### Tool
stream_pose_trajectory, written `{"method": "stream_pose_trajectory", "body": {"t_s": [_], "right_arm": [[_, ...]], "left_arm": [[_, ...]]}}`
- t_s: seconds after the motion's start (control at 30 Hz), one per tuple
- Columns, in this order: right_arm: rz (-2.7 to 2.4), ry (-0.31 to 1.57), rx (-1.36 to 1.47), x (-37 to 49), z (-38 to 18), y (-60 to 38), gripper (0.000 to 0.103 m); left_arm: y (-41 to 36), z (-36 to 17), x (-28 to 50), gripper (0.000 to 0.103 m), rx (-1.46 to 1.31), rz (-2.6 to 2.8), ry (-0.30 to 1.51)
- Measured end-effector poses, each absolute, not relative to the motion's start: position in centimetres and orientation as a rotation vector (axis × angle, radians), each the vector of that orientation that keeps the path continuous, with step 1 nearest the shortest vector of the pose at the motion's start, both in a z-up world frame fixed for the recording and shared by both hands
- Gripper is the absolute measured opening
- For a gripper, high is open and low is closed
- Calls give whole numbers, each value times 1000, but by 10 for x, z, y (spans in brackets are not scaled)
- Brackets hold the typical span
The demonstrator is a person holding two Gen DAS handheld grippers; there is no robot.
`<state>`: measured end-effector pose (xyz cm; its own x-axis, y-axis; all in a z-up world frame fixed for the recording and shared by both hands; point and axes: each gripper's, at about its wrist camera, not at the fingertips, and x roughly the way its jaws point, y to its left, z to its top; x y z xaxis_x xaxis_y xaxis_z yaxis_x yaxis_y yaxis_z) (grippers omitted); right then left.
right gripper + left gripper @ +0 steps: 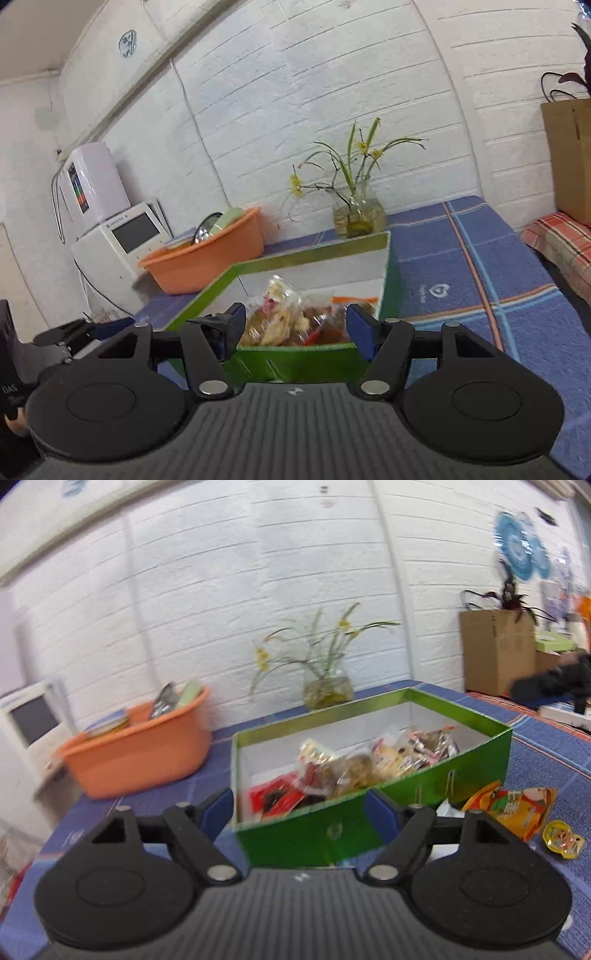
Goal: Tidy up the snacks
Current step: 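Grasp the yellow jelly cup with the right gripper while the left grasps the brown jerky pack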
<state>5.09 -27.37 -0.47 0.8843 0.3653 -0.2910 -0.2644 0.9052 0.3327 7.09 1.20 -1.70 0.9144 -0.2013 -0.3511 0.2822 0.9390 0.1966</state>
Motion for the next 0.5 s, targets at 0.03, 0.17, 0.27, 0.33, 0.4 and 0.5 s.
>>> {"method": "stream_pose_trajectory", "body": {"t_s": [0.03, 0.17, 0.27, 0.33, 0.4, 0.5], "right_arm": [[312, 372, 274, 41, -9, -274, 91], [267, 441, 223, 6, -31, -270, 92], [235, 511, 176, -2, -45, -261, 92], [233, 543, 151, -2, -50, -255, 96], [233, 558, 126, 0, -53, -248, 100], [231, 581, 83, 3, -59, -238, 100]], "left_arm": [[14, -22, 63, 87, 226, -218, 351], [13, -37, 49, 88, 194, -192, 428], [4, -49, 54, 88, 193, -204, 487], [-4, -58, 59, 88, 203, -203, 532], [-9, -63, 59, 88, 206, -214, 543], [-12, -66, 57, 88, 202, -225, 544]]}}
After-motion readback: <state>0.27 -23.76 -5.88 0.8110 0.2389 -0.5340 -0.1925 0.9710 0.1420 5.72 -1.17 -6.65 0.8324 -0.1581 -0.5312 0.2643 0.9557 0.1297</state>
